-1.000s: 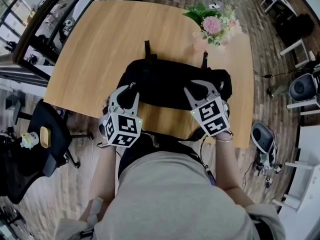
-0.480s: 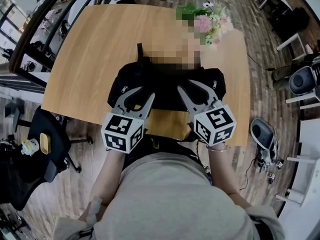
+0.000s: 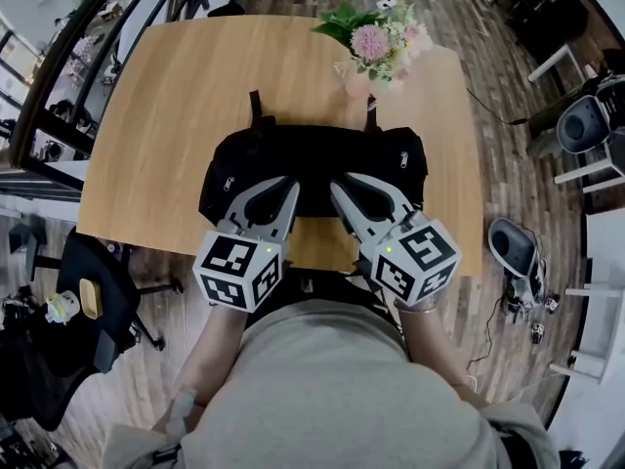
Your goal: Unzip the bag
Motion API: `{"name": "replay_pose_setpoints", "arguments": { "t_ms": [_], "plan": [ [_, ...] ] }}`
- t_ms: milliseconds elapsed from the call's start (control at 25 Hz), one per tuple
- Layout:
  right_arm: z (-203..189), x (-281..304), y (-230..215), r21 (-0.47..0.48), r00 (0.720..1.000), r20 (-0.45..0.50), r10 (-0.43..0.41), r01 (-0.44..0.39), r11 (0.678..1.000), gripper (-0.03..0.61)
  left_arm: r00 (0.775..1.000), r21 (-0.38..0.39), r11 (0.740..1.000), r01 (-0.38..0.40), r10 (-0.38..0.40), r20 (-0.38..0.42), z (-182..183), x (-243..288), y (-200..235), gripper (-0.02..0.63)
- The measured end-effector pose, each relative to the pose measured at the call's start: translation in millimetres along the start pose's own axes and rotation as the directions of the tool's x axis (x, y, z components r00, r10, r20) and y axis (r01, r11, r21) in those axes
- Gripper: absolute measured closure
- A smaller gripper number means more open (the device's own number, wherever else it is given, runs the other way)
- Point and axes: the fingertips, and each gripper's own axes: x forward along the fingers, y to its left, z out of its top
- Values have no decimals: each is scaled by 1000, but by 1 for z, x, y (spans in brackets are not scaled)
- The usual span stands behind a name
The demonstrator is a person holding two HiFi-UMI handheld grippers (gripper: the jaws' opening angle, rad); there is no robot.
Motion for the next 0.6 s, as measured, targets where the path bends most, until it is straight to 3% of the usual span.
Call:
{"name": "replay_pose_setpoints", "arguments": {
  "t_ms": [200,600],
  "plan": [
    [-8,-3,-4,2,1000,-18,-13,13,1000,569,998,13,1000,-9,10,-69,-14,6,-9,576],
    [-19,-9,-8,76,999,-28,-46,48,996,574,997,-3,1000,10,-10,-77,-18,14,-16,584]
  ]
}}
